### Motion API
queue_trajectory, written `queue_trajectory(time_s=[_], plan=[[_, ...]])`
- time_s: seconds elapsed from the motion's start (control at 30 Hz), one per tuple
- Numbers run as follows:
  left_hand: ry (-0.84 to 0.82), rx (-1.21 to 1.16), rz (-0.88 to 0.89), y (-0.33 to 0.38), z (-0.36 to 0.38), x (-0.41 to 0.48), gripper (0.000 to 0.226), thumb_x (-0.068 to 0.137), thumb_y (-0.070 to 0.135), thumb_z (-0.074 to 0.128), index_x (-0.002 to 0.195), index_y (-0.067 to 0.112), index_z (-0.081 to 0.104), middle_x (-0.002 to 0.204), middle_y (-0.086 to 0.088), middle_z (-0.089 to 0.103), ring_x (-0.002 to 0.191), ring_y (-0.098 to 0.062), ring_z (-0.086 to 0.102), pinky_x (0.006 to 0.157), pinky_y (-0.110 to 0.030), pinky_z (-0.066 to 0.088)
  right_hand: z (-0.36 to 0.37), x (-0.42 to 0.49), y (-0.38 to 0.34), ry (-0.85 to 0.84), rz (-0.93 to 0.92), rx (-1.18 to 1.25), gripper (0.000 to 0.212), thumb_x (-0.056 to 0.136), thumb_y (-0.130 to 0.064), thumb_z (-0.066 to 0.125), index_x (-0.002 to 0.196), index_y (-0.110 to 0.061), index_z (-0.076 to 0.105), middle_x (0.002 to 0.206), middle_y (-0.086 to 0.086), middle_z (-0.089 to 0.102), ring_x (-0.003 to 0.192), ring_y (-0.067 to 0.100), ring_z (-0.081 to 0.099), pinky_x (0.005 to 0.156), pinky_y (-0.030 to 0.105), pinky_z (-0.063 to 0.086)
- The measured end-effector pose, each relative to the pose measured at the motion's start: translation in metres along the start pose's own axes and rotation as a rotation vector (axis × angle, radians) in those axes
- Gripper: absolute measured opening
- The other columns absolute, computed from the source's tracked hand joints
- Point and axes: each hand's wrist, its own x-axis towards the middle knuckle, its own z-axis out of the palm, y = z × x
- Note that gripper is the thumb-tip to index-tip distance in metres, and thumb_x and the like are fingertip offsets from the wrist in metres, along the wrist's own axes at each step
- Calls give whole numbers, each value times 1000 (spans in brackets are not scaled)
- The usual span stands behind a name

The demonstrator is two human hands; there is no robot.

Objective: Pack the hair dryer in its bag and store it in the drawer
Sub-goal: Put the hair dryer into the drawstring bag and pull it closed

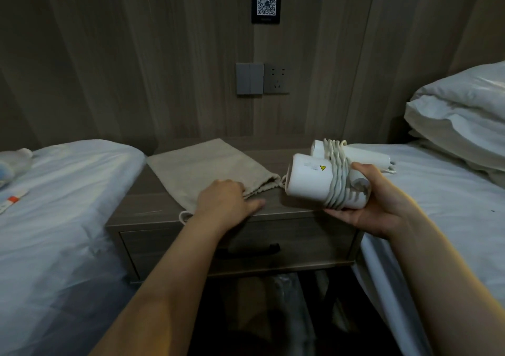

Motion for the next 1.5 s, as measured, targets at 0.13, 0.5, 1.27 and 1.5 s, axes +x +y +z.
queue_trajectory(time_s=[0.13, 0.5, 1.27, 1.5], plan=[[114, -24, -27, -3, 2, -3, 25, 88, 38, 54, 90, 17, 68, 92, -5, 66, 89, -24, 59, 67, -30, 41, -11, -2, 4, -113, 66, 28, 108, 26, -26, 93, 128, -22, 57, 128, 8, 62, 114, 34, 59, 72, 55, 55], [346, -860, -147, 19, -22, -2, 19, 83, 31, 66, 81, 14, 74, 74, 2, 69, 74, -11, 63, 61, -22, 40, -2, -12, 17, -323, 208, -182, 84, 24, -28, 94, 103, -11, 73, 102, 16, 72, 84, 34, 71, 63, 51, 58], [339, -692, 88, 44, -30, -17, 7, 85, 23, 63, 79, 19, 66, 75, 7, 62, 73, -7, 58, 68, -26, 49, 50, -9, 44, 138, 44, -157, 36, 79, -37, 67, 108, -16, 60, 102, 12, 65, 88, 27, 63, 69, 49, 55], [370, -617, 261, 52, -28, -22, 5, 87, 23, 61, 87, 21, 64, 85, 8, 60, 79, -5, 54, 71, -19, 46, 54, -6, 48, 139, 13, -204, 42, 79, -38, 66, 114, -15, 60, 102, 12, 68, 87, 26, 66, 69, 45, 57]])
